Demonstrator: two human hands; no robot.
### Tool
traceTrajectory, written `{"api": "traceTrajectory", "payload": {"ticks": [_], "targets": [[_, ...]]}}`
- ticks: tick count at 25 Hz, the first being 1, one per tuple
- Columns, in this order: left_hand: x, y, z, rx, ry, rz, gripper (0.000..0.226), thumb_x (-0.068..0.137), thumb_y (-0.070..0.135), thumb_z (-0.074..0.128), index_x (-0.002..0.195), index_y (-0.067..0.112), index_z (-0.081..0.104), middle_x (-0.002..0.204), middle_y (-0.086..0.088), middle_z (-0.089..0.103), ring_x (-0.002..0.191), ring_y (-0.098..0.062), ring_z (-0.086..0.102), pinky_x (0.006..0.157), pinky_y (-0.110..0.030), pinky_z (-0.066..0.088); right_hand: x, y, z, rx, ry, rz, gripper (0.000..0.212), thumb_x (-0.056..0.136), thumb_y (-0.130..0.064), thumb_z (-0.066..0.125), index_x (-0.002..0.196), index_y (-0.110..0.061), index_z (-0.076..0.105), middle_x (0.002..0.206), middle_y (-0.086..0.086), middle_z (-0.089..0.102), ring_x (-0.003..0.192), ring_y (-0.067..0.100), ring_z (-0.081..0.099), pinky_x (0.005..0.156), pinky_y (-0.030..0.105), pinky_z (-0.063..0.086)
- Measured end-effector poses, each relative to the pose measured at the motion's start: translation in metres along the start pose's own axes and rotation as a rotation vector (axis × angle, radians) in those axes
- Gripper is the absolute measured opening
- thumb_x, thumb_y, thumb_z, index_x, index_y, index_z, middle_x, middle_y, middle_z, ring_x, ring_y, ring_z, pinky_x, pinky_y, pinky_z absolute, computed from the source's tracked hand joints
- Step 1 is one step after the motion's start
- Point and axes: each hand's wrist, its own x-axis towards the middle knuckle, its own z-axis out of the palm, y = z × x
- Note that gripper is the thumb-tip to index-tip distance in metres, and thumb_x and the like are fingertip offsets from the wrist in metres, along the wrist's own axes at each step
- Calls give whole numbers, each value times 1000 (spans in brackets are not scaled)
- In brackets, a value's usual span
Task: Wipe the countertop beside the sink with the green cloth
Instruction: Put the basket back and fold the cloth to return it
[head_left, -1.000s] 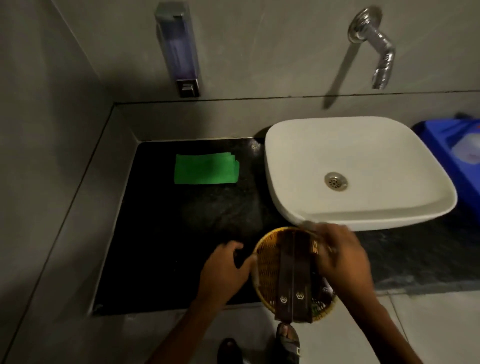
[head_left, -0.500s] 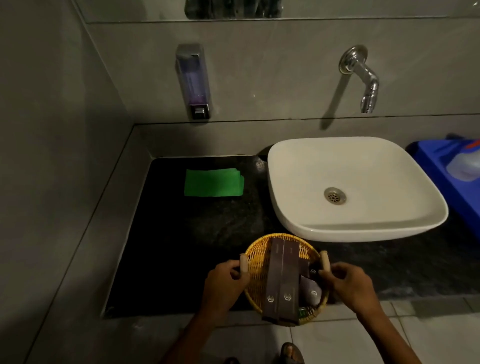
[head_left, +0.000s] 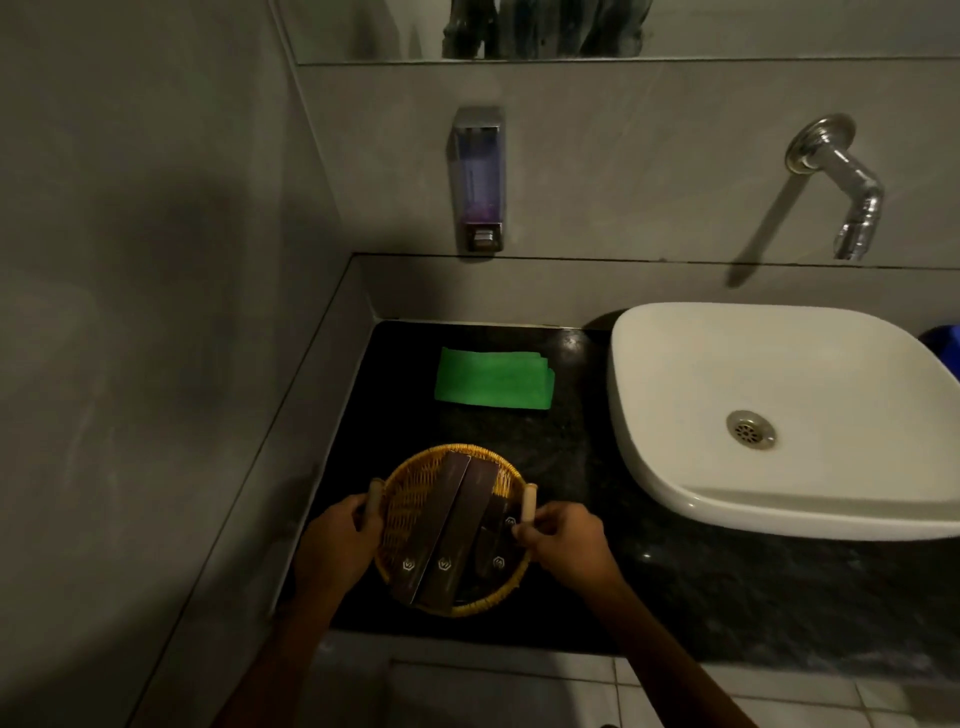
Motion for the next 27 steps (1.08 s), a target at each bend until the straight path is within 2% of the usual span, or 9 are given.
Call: {"api": "traceTrajectory", "payload": {"ticks": [5, 7, 9, 11, 15, 19, 22, 25, 27], "targets": [[12, -10, -2, 48, -76, 0, 56, 92, 64, 27, 95, 26, 69, 79, 4, 69, 65, -6, 57, 56, -21, 42, 12, -9, 17, -10, -35, 21, 22, 89, -24, 66, 107, -11, 67, 83, -6, 66, 70, 3, 63, 56, 16, 49], [18, -12, -6, 164, -150, -20, 53, 93, 62, 30, 98, 24, 67, 93, -5, 72, 80, -19, 64, 71, -31, 52, 13, -9, 9, -83, -69, 30, 26, 87, -33, 67, 98, -10, 71, 80, 0, 69, 64, 7, 63, 56, 21, 50], [38, -1, -12, 322, -186, -44, 49, 92, 56, 41, 120, 20, 59, 117, -14, 67, 106, -32, 62, 90, -42, 52, 27, -12, -7, -179, -24, -4, 38, 83, -46, 68, 84, -9, 73, 72, 6, 71, 56, 13, 62, 59, 31, 54], [70, 23, -13, 293, -164, -23, 52, 91, 45, 54, 134, 17, 49, 129, -16, 61, 119, -33, 57, 98, -44, 48, 55, -25, -26, -174, 91, -44, 38, 81, -48, 69, 87, -11, 73, 79, 9, 74, 68, 21, 69, 73, 37, 60], [140, 83, 19, 148, -206, 55, 47, 90, 38, 59, 131, 15, 54, 134, -11, 58, 123, -29, 55, 102, -39, 45, 140, -68, -50, -97, 211, -49, 45, 82, -29, 72, 120, -6, 63, 119, 19, 67, 110, 35, 63, 97, 40, 52], [197, 109, 65, -68, -228, -80, 59, 88, 31, 65, 138, 10, 43, 141, -16, 51, 125, -32, 52, 100, -37, 44, 207, -80, -52, 12, 158, 103, 67, 83, -18, 71, 136, 8, 37, 134, 28, 52, 124, 40, 52, 104, 43, 45], [223, 117, 89, -319, -219, -256, 72, 85, 27, 69, 144, 10, 31, 145, -18, 45, 124, -35, 52, 98, -42, 49, 234, -79, -46, 48, 131, 174, 55, 86, -20, 69, 129, 9, 49, 129, 28, 57, 119, 41, 55, 100, 46, 48], [230, 124, 95, -504, -240, -367, 55, 82, 16, 74, 130, 0, 52, 132, -23, 58, 92, -29, 64, 68, -31, 56, 239, -87, -46, -5, 36, 171, 54, 88, -25, 67, 127, 7, 52, 131, 26, 56, 122, 39, 54, 102, 44, 47], [220, 131, 86, -570, -267, -353, 40, 79, 7, 74, 116, -4, 63, 120, -27, 65, 83, -30, 66, 67, -31, 56, 228, -95, -49, 56, 28, 137, 55, 85, -26, 70, 127, 6, 54, 130, 24, 57, 121, 39, 55, 103, 44, 47]]}}
